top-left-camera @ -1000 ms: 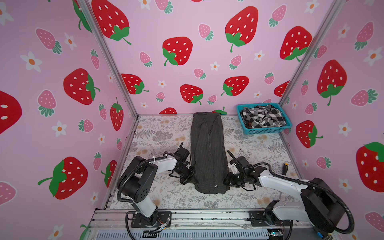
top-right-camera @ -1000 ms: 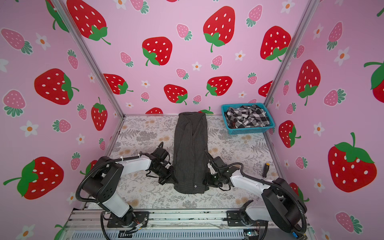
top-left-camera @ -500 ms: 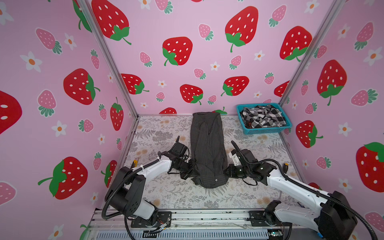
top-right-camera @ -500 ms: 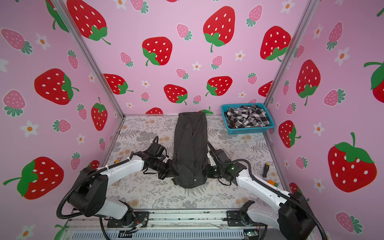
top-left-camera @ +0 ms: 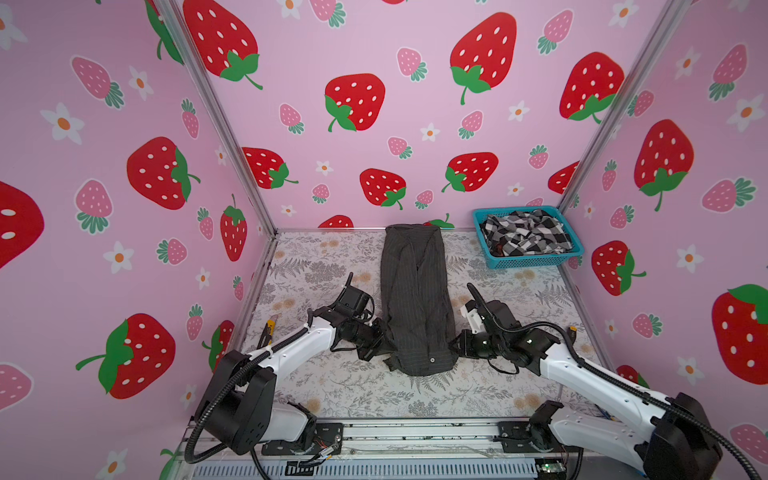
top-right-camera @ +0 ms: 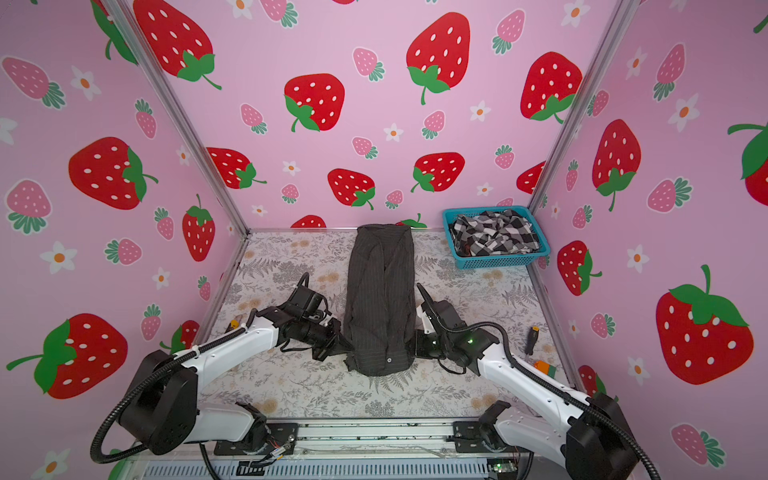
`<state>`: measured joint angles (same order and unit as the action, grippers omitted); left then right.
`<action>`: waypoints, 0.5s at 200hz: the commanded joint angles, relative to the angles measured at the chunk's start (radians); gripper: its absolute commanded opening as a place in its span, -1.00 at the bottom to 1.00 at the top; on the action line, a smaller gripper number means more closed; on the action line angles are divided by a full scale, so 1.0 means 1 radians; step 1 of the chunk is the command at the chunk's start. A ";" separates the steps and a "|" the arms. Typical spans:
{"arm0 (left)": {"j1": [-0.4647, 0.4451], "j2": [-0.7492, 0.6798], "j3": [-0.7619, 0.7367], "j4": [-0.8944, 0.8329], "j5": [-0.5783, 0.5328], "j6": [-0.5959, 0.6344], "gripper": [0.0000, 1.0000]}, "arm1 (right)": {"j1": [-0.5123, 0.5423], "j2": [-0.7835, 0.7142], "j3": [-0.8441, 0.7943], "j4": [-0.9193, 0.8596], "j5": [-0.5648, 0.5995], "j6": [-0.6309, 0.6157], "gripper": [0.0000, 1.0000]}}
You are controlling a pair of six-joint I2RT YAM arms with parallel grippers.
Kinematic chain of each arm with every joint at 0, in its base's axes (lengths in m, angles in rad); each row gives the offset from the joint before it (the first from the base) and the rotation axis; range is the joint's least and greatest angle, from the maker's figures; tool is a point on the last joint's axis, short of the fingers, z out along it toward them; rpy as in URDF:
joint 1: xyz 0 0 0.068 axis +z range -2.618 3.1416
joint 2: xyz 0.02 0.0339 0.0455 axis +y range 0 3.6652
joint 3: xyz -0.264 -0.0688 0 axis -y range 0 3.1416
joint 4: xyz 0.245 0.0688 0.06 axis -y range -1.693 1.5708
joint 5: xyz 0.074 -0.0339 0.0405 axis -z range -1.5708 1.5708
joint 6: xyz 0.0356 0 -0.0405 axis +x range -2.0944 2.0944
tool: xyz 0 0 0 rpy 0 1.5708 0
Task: Fold and stack the long sleeve shirts
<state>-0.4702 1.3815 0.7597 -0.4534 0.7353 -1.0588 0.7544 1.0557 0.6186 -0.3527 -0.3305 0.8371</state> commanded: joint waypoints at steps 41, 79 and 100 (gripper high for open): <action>-0.056 -0.097 -0.133 -0.093 -0.009 -0.016 -1.00 | 0.073 -0.129 -0.129 -0.023 -0.019 0.134 -1.00; -0.061 -0.116 -0.157 -0.087 0.017 -0.033 -1.00 | 0.129 -0.131 -0.121 -0.026 0.010 0.184 -1.00; -0.032 -0.132 -0.097 -0.073 0.016 -0.052 -1.00 | 0.113 -0.121 -0.050 -0.074 0.052 0.168 -1.00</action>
<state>-0.5247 1.2778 0.6071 -0.5220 0.7265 -1.0740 0.8787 0.9348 0.4927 -0.3756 -0.3347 0.9794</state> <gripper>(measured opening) 0.053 0.063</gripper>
